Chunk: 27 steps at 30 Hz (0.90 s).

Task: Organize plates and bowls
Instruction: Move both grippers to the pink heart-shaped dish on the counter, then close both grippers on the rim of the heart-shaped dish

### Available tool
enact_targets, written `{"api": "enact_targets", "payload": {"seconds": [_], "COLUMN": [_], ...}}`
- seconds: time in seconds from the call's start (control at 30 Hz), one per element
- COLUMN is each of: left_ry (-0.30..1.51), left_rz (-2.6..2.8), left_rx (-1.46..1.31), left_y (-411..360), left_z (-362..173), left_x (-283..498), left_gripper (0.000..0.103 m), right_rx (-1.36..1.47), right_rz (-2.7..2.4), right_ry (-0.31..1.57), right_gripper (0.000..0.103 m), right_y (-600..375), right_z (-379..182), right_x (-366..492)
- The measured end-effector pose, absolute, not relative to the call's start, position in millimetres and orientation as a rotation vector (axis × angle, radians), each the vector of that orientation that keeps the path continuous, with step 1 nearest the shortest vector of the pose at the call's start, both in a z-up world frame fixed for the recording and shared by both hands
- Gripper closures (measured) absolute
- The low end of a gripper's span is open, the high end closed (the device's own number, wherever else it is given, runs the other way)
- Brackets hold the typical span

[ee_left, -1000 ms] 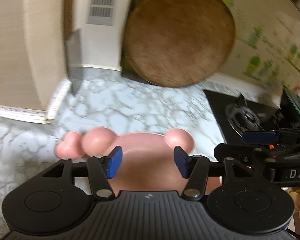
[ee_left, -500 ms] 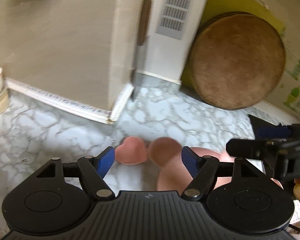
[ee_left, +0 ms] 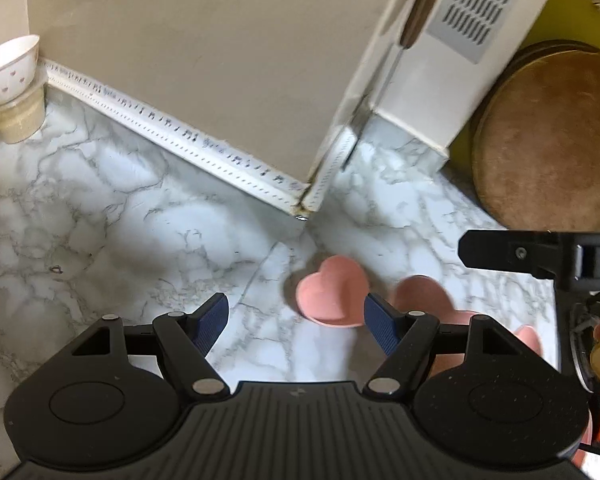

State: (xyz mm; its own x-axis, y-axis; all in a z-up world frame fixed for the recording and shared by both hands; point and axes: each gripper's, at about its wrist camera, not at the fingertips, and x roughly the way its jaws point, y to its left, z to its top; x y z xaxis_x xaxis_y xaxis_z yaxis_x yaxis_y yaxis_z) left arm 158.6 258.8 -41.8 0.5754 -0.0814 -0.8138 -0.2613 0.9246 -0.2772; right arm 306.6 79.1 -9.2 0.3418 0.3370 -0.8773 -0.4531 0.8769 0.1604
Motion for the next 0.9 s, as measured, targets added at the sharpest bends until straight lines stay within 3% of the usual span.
{"api": "enact_targets", "payload": {"seconds": [0.23, 0.63, 0.8, 0.9], "left_ry": [0.976, 1.030, 1.048, 1.053], "left_rz": [0.149, 0.150, 0.159, 0.169], "left_rx": [-0.435, -0.434, -0.456, -0.467], "left_y": [267.9, 257.2, 257.7, 258.8], "left_z": [-69.3, -99.7, -107.9, -111.9], "left_x": [174.0, 196.8, 204.3, 206.4], "left_gripper": [0.029, 0.029, 0.030, 0.031], "right_rx": [-0.098, -0.181, -0.182, -0.173], "right_rz": [0.535, 0.574, 0.577, 0.585], "right_ry": [1.230, 1.338, 1.368, 1.368], "right_gripper": [0.008, 0.027, 0.048, 0.055], "right_y": [90.9, 97.4, 98.7, 99.9], "right_z": [-49.2, -91.9, -105.2, -108.2], "right_x": [338.3, 364.6, 367.5, 368.8]}}
